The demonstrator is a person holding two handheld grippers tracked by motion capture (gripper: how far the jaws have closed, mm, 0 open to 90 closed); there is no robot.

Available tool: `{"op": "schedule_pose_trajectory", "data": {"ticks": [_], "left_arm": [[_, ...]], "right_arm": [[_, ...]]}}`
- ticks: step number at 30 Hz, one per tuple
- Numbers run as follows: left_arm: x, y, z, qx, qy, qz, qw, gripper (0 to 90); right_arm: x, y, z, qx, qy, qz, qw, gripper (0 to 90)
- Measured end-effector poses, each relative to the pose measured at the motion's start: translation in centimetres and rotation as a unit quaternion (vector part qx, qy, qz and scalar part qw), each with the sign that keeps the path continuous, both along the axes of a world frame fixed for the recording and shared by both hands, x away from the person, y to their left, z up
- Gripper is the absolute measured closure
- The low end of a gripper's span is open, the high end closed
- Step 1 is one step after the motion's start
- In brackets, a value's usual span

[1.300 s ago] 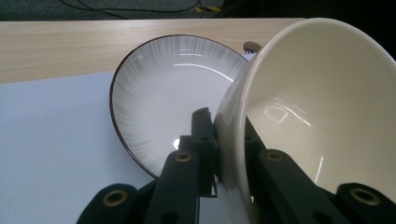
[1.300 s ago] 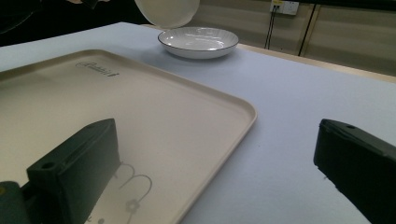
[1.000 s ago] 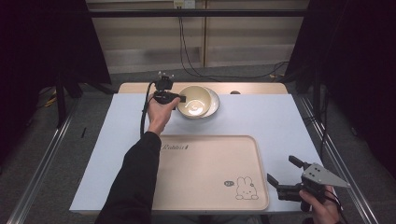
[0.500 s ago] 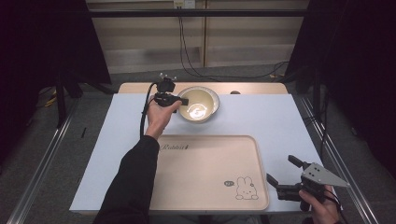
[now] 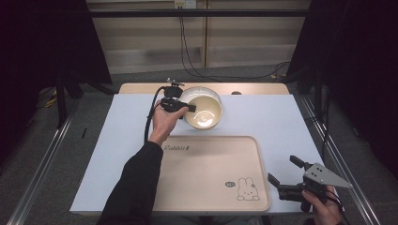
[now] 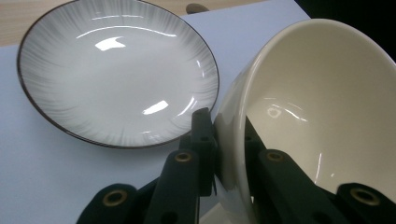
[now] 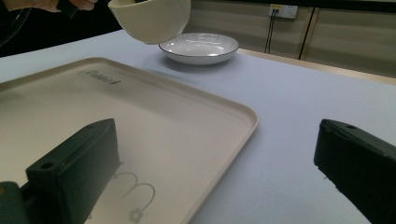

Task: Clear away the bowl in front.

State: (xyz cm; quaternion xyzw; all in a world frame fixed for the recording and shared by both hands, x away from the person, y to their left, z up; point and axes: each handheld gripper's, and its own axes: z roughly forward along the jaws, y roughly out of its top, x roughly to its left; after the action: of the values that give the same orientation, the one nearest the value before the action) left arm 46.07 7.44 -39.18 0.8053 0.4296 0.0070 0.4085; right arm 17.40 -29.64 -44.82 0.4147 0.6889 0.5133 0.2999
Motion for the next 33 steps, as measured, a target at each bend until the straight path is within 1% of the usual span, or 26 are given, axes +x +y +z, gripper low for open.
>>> {"op": "schedule_pose_trajectory", "data": {"ticks": [1,4,6,7,8,13,16,19,21,23,29,32,33], "left_arm": [[-0.1,-0.2,0.0,0.000,-0.001,0.000,1.0000,82.8],[-0.2,-0.5,-0.1,0.001,0.005,-0.001,1.0000,82.8],[-0.4,-1.0,-0.2,0.003,0.008,-0.012,0.9999,82.8],[-0.4,-1.0,-0.2,0.003,0.008,-0.012,0.9999,82.8],[-0.7,-1.4,-0.3,0.002,0.007,-0.016,0.9998,82.8],[-1.3,-2.2,-0.3,0.004,0.012,-0.033,0.9994,82.8],[-1.6,-2.7,-0.4,0.001,0.012,-0.040,0.9991,82.8],[-1.9,-3.1,-0.5,-0.001,0.010,-0.046,0.9989,82.4],[-2.1,-3.4,-0.6,0.000,0.009,-0.044,0.9990,82.4],[-2.3,-3.6,-0.7,-0.001,0.014,-0.049,0.9987,82.3],[-2.7,-4.4,-0.9,0.002,0.015,-0.060,0.9981,82.3],[-2.9,-4.8,-1.0,-0.003,0.017,-0.062,0.9979,82.4],[-3.0,-5.0,-1.0,0.001,0.018,-0.066,0.9976,82.4]], "right_arm": [[0.0,0.0,0.0,-0.001,-0.002,0.000,1.0000,0.0],[0.0,0.0,0.0,0.001,-0.002,-0.002,1.0000,0.0],[0.0,0.0,0.0,0.001,-0.003,-0.001,1.0000,0.0],[0.0,0.0,0.0,0.001,-0.003,-0.001,1.0000,0.0],[0.0,0.0,0.0,0.000,-0.001,0.003,1.0000,0.0],[-0.1,0.0,0.0,-0.001,-0.002,0.004,1.0000,0.0],[0.0,0.1,0.0,-0.001,-0.004,0.003,1.0000,0.0],[0.0,0.1,0.0,-0.001,-0.005,0.003,1.0000,0.0],[0.0,0.1,0.0,-0.002,-0.006,0.002,1.0000,0.0],[0.0,0.1,0.0,-0.003,-0.005,0.004,1.0000,0.0],[0.0,0.1,0.0,-0.001,-0.006,0.003,1.0000,0.0],[0.0,0.1,0.0,-0.003,-0.006,0.004,1.0000,0.0],[0.0,0.1,0.0,-0.003,-0.006,0.004,1.0000,0.0]]}}
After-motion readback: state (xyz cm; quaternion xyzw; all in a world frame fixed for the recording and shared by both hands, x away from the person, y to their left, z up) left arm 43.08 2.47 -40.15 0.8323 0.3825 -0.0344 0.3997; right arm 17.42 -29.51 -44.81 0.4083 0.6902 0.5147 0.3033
